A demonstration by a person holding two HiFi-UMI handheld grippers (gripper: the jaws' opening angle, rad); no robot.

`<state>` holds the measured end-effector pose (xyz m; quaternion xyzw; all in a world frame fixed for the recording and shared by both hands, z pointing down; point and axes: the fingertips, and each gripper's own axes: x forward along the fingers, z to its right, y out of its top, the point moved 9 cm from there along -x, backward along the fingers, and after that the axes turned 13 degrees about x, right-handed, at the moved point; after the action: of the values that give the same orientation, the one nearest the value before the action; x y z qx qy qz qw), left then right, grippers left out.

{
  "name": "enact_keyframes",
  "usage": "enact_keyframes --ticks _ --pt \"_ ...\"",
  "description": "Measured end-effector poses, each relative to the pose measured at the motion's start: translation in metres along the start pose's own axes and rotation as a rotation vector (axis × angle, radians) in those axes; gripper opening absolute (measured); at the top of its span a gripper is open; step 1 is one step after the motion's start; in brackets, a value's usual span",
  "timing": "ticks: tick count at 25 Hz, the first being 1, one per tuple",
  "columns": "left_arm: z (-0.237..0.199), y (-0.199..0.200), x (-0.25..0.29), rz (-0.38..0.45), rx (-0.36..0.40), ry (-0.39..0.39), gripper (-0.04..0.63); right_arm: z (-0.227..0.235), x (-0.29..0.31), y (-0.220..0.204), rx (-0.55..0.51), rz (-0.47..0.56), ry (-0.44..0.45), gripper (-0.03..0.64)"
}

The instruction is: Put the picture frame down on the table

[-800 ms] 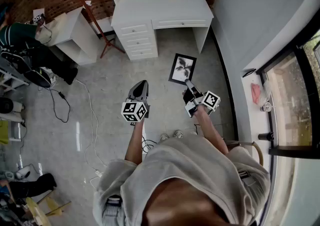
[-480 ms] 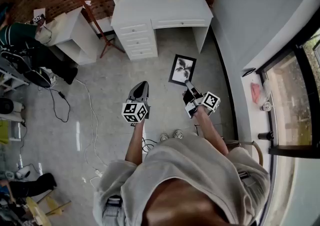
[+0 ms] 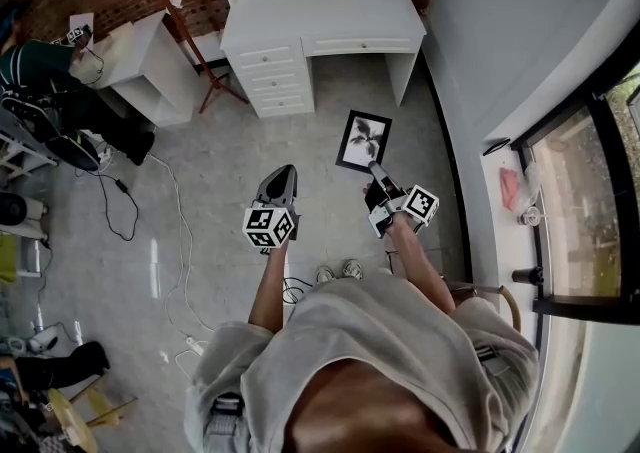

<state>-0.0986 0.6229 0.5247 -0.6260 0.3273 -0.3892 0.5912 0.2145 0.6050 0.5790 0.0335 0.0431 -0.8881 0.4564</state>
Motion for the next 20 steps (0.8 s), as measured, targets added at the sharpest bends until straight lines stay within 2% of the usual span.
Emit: enact_keyframes --ticks 11,20 --pt "0.032 -0.017 0.005 -0.027 0.001 0.022 0.017 0.022 -0.02 0.017 0.007 -0.052 -0.017 0.086" --pt "0.037 -0.022 0.024 -0.032 -0.002 0.038 0.017 0.03 -0.018 0.035 0.022 -0.058 -0.013 0.086"
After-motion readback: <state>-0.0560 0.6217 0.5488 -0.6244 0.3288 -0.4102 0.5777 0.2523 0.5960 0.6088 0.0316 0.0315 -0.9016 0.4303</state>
